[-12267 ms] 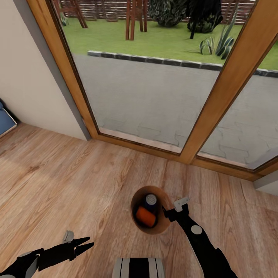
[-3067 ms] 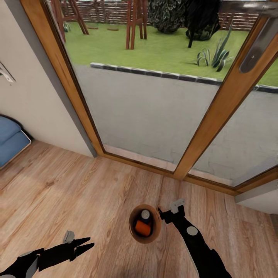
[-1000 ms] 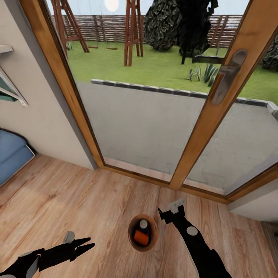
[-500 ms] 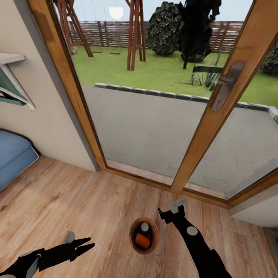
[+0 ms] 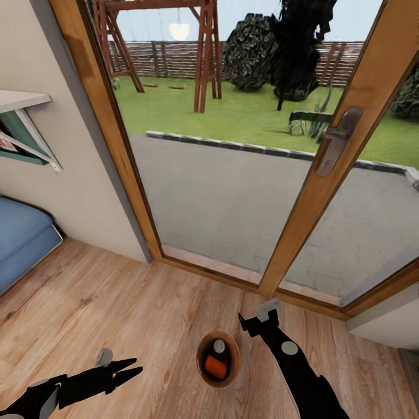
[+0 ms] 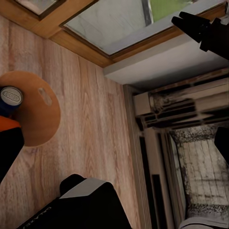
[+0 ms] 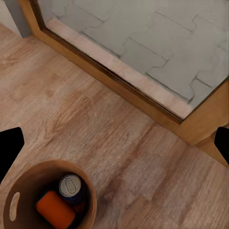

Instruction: Put the three can of soda from the living room inside the tash can in the kitchen.

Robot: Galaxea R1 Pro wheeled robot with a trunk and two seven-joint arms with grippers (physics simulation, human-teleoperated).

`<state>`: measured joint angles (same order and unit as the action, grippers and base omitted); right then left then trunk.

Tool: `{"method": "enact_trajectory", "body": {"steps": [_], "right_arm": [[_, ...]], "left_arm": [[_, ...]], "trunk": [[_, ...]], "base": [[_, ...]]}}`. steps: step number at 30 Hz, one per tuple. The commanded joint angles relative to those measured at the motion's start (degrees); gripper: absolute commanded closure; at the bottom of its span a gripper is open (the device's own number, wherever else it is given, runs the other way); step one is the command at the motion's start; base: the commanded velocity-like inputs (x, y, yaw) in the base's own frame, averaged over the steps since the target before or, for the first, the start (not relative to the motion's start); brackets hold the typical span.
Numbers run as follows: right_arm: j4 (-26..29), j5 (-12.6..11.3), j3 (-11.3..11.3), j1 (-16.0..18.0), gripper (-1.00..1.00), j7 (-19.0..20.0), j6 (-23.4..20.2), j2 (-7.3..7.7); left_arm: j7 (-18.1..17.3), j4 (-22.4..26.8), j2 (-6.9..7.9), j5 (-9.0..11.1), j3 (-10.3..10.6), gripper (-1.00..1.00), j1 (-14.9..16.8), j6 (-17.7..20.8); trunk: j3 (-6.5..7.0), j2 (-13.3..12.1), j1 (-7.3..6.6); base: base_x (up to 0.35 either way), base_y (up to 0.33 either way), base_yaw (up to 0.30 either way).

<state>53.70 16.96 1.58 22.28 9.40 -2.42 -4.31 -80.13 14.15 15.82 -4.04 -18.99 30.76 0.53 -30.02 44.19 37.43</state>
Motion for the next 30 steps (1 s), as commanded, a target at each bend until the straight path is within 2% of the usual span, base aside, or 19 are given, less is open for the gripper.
{"method": "enact_trajectory", "body": {"steps": [1, 30], "right_arm": [[0.0, 0.0, 0.0, -0.01, -1.0, 0.0, 0.01, 0.0], [0.0, 0.0, 0.0, 0.01, -1.0, 0.0, 0.05, 0.0]], "left_arm": [[0.0, 0.0, 0.0, 0.0, 0.0, -1.0, 0.0, 0.02], [0.06, 0.0, 0.0, -0.34, 0.09, -1.0, 0.0, 0.09]], "trunk": [[0.28, -0.42, -0.23], [8.19, -12.05, -6.59]], "base": [[0.0, 0.0, 0.003], [0.0, 0.0, 0.0]]}}
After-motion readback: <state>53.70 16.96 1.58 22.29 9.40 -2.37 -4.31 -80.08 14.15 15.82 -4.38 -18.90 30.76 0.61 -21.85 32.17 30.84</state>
